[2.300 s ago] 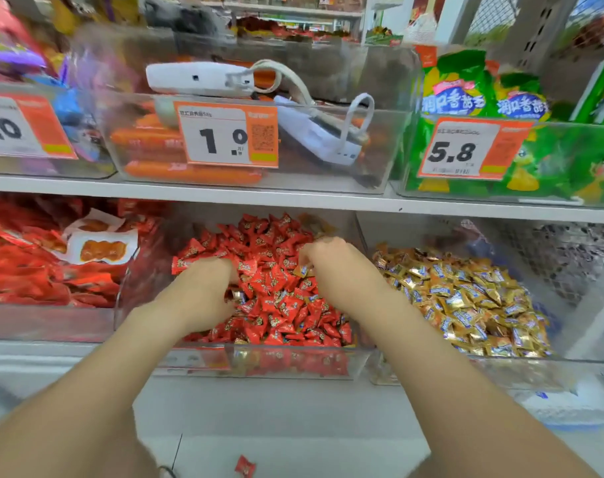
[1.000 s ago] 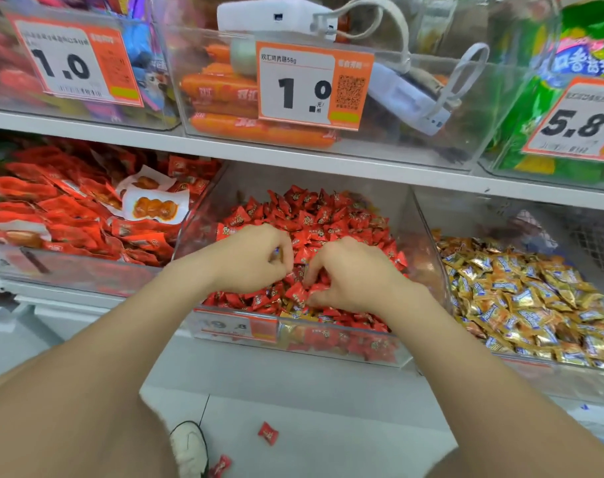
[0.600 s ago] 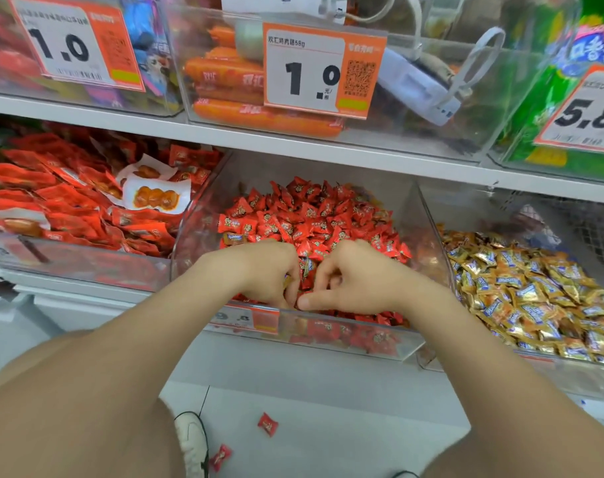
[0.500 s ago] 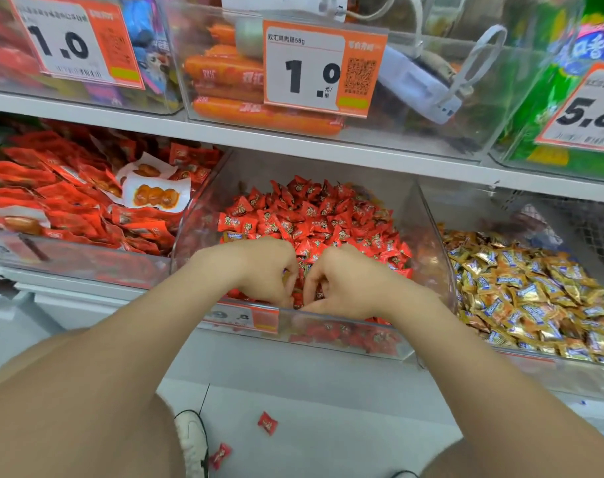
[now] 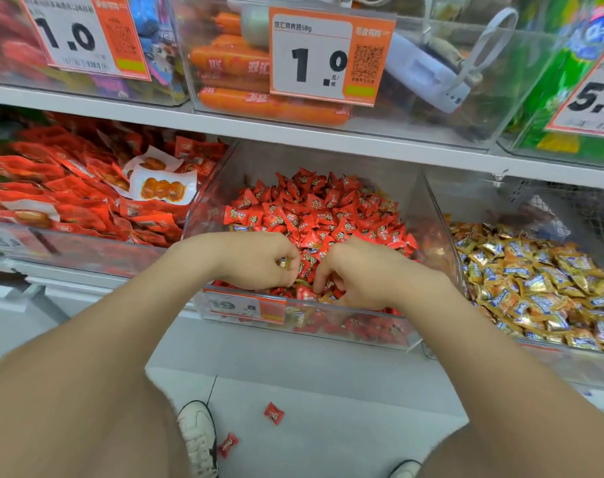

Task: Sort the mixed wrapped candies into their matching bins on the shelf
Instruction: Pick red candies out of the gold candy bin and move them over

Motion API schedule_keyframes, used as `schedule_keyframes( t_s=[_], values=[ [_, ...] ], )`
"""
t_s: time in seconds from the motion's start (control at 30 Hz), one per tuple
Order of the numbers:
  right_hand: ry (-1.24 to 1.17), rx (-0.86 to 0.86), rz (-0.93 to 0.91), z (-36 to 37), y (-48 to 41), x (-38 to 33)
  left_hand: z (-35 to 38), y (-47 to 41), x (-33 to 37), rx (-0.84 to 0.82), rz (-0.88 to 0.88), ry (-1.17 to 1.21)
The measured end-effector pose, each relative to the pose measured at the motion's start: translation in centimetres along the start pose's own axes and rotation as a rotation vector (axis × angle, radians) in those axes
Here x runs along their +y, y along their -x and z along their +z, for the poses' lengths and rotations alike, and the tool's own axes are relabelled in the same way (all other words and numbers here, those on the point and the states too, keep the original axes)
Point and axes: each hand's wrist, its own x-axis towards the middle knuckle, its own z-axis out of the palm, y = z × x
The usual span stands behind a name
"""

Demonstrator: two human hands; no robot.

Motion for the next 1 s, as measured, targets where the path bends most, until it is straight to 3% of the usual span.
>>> schedule_keyframes(
  t_s=[0.17, 0.33, 0.53, 0.7, 0.93, 1.0],
  values=[
    [0.120, 0.002, 0.027, 0.5, -0.7, 0.0, 0.7, -1.2, 0.1, -0.053, 0.098, 0.016],
    [-0.116, 0.060, 0.048, 0.4, 0.2, 0.7, 0.6, -1.7, -0.7, -0.075, 0.074, -0.234],
    [-0.314, 0.133, 0.039, 0.6, 0.3, -0.1, 1.4, -2.3, -0.6, 0.072, 0.030, -0.397],
    [-0.171, 0.096, -0.028, 1.5, -1.2, -0.7, 1.6, -2.0, -1.4, 0.243, 0.021, -0.371],
    [0.027, -0.053, 0.128, -0.6, 0.3, 0.6, 0.1, -0.1, -2.3, 0.347, -0.057, -0.183],
    [0.016, -0.022, 0.141, -1.0, 1.3, 0.5, 0.2, 0.2, -2.2, 0.364, -0.072, -0.177]
  ],
)
